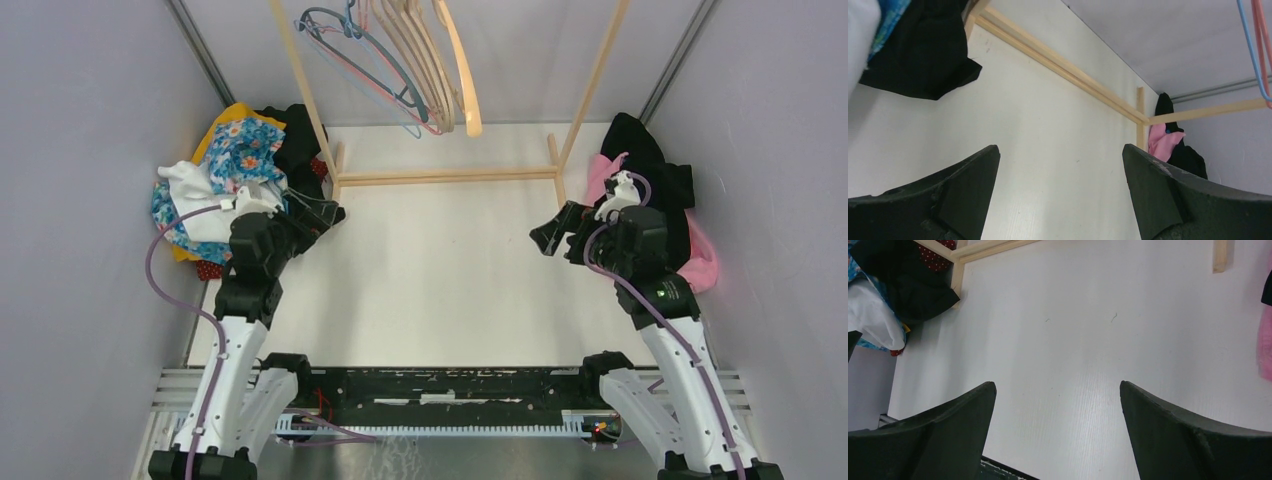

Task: Place the skirt on the hanger
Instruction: Pick up the skirt from the bin.

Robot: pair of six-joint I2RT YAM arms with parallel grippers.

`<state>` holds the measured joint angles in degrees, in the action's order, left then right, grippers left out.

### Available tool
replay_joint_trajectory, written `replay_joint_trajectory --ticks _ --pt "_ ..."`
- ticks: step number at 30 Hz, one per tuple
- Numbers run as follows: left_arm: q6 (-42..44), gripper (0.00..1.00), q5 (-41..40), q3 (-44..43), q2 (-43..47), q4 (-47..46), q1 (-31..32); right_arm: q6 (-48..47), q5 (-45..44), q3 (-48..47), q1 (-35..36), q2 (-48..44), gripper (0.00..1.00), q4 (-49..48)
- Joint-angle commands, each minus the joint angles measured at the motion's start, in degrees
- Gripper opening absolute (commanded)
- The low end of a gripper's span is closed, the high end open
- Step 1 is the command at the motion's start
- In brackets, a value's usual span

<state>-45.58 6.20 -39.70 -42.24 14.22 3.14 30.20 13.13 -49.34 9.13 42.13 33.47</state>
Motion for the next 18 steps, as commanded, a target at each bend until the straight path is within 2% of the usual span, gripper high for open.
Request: replay_joint_trajectory --ticks 1,10,14,18 --pt "2.6 0.99 -7.8 -5.0 1.0 4.2 0.0 1.3 2.1 2.1 -0.1 0.6 1.0 -2.3" --pt "14.0 0.99 -32.5 -26.5 -17.7 19.6 0.0 0.9 5.2 3.4 -0.1 5.0 0.97 -6.3" --pt "15.2 0.99 -46.4 -32.3 -22.1 22.4 -0.4 0.7 6.6 2.7 -0.2 6.5 0.96 -7.6" --pt "12.2 0.99 -51.2 -37.4 -26.9 25.4 -3.4 1.5 8.7 2.9 -0.1 7.8 0.96 -10.0"
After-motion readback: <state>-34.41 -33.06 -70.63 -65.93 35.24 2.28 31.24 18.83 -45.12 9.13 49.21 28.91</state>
